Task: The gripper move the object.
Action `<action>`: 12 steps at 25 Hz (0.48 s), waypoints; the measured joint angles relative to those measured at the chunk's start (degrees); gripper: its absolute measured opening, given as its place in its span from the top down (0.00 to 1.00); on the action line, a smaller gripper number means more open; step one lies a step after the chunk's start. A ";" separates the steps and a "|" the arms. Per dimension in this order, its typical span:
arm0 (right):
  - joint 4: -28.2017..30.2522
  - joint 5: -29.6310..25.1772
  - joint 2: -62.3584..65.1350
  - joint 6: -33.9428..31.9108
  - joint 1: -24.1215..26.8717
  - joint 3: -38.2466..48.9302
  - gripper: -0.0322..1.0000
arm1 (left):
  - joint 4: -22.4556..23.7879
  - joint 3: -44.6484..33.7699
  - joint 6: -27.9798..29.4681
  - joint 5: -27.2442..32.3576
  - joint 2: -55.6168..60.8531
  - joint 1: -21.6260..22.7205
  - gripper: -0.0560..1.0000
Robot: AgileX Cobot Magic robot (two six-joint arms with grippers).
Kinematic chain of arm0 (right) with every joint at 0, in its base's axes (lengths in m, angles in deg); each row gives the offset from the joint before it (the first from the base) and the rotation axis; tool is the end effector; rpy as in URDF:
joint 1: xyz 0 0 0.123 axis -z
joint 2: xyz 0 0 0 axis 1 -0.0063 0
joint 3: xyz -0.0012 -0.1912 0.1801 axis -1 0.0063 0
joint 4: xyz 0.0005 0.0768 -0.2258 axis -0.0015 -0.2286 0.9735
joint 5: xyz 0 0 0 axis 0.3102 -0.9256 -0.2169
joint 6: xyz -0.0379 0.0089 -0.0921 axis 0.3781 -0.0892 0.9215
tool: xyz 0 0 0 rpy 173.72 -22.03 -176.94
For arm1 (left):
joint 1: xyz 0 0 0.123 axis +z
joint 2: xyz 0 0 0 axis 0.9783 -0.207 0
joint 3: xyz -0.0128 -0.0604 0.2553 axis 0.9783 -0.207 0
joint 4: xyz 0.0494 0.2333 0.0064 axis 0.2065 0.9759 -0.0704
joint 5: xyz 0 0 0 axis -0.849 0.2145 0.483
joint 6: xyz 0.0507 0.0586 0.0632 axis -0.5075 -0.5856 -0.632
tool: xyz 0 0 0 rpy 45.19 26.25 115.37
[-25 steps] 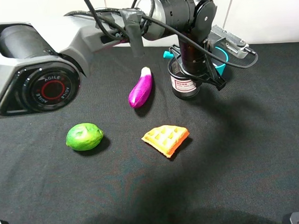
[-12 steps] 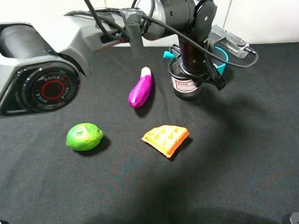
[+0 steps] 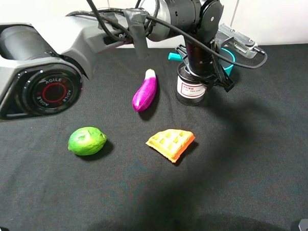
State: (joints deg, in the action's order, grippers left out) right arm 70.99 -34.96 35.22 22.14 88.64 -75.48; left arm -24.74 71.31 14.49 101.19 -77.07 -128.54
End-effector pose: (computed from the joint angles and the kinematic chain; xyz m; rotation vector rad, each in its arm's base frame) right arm 0.0149 0.0011 0.2699 -0.0755 1.9983 -0.0137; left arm 0.3369 -0.3996 0.1362 1.2043 2.3400 -0.2037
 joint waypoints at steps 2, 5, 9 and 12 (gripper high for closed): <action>0.00 0.00 0.00 0.00 0.00 0.00 0.30 | 0.00 0.00 0.00 -0.07 0.00 0.00 0.55; 0.00 0.00 0.00 0.00 0.00 0.00 0.30 | 0.00 0.00 0.00 -0.07 0.00 0.00 0.54; 0.00 0.00 0.00 0.00 0.00 0.00 0.30 | 0.00 0.00 -0.05 -0.07 0.00 0.00 0.45; 0.00 0.00 0.00 0.00 0.00 0.00 0.30 | 0.00 0.00 -0.05 -0.07 0.00 0.00 0.35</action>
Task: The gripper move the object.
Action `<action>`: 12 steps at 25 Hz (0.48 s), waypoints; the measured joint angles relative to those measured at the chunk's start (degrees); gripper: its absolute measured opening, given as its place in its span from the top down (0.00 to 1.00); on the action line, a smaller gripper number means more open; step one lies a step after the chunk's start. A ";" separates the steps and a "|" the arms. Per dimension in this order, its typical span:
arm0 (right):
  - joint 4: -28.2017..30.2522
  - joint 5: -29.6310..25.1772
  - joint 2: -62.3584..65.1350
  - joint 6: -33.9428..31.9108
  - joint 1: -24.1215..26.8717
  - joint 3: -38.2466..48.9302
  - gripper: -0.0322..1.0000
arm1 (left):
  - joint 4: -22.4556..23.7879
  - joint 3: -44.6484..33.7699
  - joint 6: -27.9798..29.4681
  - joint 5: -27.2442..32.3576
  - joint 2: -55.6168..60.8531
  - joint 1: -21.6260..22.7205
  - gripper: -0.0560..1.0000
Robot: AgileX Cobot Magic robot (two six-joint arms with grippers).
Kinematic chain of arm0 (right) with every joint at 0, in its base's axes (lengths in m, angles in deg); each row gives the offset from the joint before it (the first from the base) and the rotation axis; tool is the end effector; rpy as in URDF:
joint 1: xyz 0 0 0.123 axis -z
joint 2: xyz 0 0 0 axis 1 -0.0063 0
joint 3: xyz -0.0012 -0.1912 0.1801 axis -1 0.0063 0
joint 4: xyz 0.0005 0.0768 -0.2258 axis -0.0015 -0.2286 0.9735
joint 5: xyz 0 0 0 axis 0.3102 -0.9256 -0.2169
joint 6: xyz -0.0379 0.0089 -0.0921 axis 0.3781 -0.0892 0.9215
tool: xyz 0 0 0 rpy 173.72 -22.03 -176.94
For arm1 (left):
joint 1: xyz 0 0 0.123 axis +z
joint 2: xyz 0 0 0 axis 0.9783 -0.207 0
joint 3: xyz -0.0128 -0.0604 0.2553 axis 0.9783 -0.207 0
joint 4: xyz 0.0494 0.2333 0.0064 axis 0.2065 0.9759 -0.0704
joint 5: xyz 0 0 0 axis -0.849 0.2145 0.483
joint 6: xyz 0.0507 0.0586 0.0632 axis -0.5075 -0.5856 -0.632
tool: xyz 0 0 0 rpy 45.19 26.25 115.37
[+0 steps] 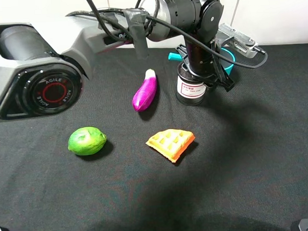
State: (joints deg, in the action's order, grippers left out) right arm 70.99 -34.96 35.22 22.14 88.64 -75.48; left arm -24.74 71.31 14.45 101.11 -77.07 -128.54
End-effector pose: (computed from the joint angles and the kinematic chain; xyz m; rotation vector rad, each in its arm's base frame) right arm 0.0149 0.0011 0.2699 -0.0755 1.9983 -0.0137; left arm 0.3370 -0.3997 0.1362 1.2046 2.3384 -0.2042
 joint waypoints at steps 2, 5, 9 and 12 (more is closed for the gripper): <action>-0.05 0.00 0.00 0.00 0.00 0.00 0.30 | 0.00 0.00 0.00 -0.12 0.00 0.00 0.30; -0.05 0.00 0.00 0.00 0.00 0.00 0.30 | 0.00 0.00 0.00 -0.16 0.00 0.00 0.27; -0.10 0.00 0.00 0.00 0.00 0.00 0.30 | 0.00 0.00 0.00 -0.16 0.00 0.00 0.26; -0.10 0.00 0.00 0.00 0.00 0.00 0.30 | 0.00 0.00 0.05 0.08 0.00 0.00 0.26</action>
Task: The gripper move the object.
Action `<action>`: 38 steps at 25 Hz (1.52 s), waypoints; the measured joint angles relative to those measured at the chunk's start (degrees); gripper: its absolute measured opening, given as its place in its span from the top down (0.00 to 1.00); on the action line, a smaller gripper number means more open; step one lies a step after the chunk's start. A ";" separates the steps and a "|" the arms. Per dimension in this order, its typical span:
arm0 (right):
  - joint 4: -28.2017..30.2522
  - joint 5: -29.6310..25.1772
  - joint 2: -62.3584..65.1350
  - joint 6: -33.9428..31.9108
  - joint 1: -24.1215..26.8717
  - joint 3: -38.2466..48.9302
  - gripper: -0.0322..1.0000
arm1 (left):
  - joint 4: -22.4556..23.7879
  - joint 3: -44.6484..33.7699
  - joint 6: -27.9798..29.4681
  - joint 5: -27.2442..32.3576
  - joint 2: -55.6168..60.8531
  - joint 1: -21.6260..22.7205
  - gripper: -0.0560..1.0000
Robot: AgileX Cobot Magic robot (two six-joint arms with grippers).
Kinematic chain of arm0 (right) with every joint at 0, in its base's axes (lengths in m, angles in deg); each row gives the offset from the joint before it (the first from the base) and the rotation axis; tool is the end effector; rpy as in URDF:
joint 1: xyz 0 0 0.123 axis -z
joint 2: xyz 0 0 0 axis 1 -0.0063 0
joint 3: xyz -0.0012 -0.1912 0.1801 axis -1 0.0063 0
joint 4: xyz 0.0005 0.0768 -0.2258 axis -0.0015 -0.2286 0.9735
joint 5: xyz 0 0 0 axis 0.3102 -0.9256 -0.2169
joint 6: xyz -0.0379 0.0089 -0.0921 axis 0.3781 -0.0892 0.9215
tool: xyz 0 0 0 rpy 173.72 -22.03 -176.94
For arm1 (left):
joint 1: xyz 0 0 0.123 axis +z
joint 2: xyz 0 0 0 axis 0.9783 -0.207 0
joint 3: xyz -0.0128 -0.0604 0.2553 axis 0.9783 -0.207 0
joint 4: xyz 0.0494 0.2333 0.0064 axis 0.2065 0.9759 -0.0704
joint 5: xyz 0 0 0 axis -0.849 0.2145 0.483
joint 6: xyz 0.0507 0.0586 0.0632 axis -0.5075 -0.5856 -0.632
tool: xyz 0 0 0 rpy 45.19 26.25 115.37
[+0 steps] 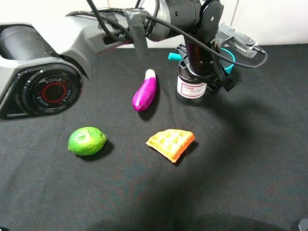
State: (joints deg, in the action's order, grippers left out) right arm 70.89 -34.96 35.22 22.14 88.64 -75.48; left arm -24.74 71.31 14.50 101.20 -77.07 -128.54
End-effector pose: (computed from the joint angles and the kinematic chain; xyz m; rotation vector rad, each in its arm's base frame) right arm 0.0149 0.0013 0.2699 -0.0756 1.9982 -0.0116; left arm 0.3369 -0.3996 0.1362 1.2042 2.3403 -0.2037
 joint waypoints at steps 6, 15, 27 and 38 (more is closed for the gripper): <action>0.00 0.00 0.00 0.00 0.00 0.00 0.30 | 0.00 0.00 0.05 1.12 0.31 0.00 0.26; 0.00 0.00 0.00 0.00 0.00 0.00 0.30 | 0.00 0.00 0.42 4.63 4.19 0.00 0.26; 0.00 0.00 0.00 0.00 0.00 0.00 0.30 | 0.26 1.42 3.08 15.13 9.88 0.00 0.26; -0.05 0.00 0.00 0.00 0.00 0.00 0.30 | 0.19 5.35 4.15 17.24 13.70 0.00 0.26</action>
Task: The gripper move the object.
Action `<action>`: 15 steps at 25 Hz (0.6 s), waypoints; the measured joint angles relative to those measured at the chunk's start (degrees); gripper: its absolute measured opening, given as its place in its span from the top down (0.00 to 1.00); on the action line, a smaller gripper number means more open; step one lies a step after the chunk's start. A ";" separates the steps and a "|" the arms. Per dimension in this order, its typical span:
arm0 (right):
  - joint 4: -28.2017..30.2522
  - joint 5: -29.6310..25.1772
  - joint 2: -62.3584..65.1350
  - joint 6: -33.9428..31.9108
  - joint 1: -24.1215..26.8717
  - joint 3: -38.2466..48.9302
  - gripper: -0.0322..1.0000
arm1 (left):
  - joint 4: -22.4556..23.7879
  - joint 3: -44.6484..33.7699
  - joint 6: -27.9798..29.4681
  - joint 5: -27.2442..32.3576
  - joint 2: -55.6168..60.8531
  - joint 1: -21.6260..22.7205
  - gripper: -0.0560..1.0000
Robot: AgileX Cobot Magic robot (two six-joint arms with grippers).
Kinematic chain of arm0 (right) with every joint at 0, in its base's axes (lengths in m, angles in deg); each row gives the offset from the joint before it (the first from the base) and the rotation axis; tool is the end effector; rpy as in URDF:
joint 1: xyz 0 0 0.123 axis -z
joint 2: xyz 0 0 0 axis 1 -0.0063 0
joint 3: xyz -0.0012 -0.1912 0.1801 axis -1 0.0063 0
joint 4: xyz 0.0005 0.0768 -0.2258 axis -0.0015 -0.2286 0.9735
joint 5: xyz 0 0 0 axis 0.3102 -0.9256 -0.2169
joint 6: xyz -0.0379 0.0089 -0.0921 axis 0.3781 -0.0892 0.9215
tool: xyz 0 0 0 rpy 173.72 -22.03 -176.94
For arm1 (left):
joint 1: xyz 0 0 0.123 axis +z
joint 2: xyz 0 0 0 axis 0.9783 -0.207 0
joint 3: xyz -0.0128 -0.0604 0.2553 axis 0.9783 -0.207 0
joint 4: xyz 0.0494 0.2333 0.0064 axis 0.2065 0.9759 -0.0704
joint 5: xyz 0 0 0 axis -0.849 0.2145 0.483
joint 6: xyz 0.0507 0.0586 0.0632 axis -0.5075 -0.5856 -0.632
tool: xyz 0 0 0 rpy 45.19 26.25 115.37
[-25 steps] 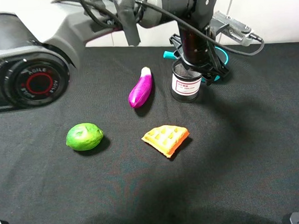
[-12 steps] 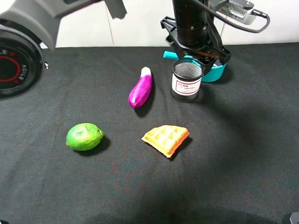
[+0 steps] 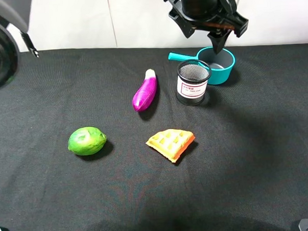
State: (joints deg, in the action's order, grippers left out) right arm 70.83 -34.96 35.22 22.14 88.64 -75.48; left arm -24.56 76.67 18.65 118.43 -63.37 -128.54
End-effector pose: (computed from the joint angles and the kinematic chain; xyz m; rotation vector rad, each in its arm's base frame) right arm 0.0149 0.0014 0.2699 -0.0756 1.9982 -0.0103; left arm 0.3131 -0.3685 0.2688 1.0793 2.3681 -0.2335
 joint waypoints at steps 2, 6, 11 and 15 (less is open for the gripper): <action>0.00 0.00 0.00 0.00 0.00 0.00 0.30 | 0.23 -0.08 0.00 0.00 0.80 0.24 0.26; 0.06 0.00 0.00 0.00 0.00 0.00 0.30 | 1.56 -2.76 0.00 0.03 3.89 1.87 0.26; 0.06 0.00 0.00 0.00 0.00 0.00 0.30 | 2.42 -11.58 0.00 0.03 9.81 6.28 0.26; 0.06 0.00 0.00 0.00 0.00 0.00 0.30 | 2.54 -20.31 0.02 -0.02 15.93 11.05 0.26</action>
State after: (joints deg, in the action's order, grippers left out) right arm 70.89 -34.96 35.22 22.14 88.64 -75.48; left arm -22.02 56.35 18.66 118.41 -47.44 -117.49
